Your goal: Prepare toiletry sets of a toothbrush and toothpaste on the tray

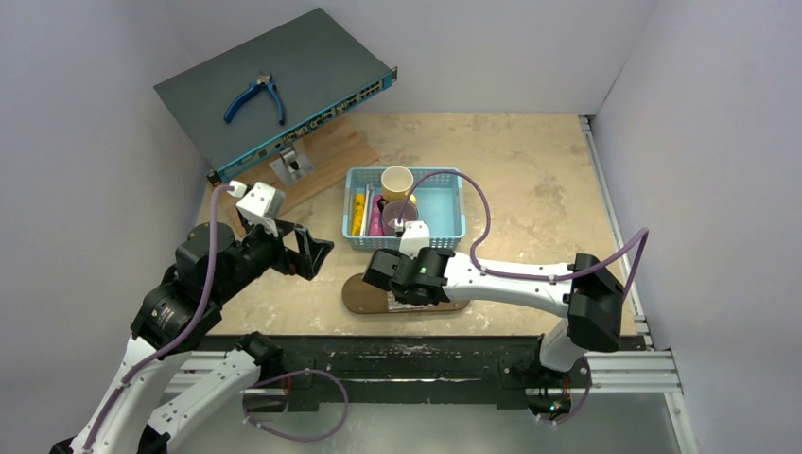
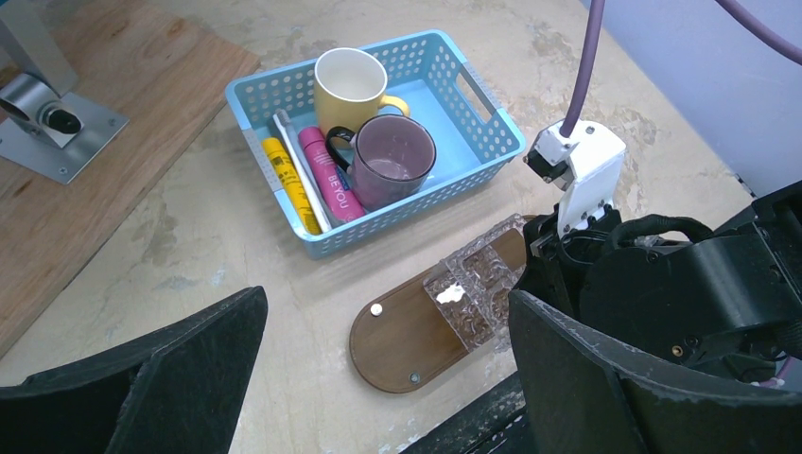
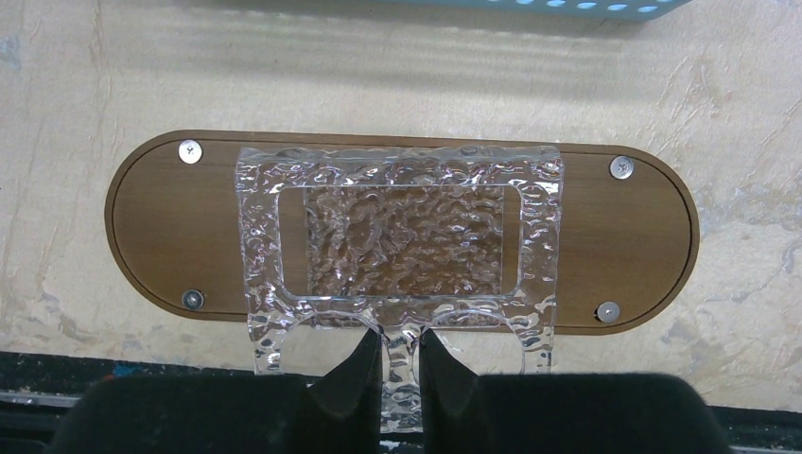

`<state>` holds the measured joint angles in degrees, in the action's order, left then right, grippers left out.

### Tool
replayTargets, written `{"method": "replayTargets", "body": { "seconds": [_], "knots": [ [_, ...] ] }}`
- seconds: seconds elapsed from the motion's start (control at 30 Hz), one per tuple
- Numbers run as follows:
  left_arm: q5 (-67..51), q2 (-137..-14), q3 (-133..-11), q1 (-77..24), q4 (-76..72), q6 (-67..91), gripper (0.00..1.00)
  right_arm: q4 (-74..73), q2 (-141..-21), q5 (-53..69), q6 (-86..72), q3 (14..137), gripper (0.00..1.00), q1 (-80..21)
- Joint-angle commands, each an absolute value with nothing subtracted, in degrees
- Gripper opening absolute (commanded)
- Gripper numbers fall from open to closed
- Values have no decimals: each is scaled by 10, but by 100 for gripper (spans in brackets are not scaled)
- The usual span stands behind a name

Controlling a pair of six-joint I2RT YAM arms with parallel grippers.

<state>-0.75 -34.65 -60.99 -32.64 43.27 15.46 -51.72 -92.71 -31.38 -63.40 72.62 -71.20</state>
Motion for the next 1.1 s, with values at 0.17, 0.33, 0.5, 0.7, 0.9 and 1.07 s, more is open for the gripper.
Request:
{"method": "replayTargets", "body": {
  "seconds": [0.17, 0.33, 0.5, 0.7, 0.9, 1.07],
  "knots": [
    [-2, -352, -611, -327, 427, 151, 98, -510, -924, -324, -639, 724, 8, -712],
    [-2, -354, -611, -326, 426, 151, 98, -513, -925, -328, -641, 728, 16, -712],
    [-2, -354, -611, -327, 427, 151, 98, -530, -925, -340, -645, 742, 24, -712],
    [-2, -354, -611, -327, 427, 151, 98, -547, -916, -354, -647, 758, 34, -712],
    [-2, -356, -611, -327, 427, 150, 98, -572, -905, -372, -630, 793, 36, -712],
    [-2, -356, -611, -326, 426, 150, 98, -572, -897, -380, -588, 821, 36, -698]
  ]
}}
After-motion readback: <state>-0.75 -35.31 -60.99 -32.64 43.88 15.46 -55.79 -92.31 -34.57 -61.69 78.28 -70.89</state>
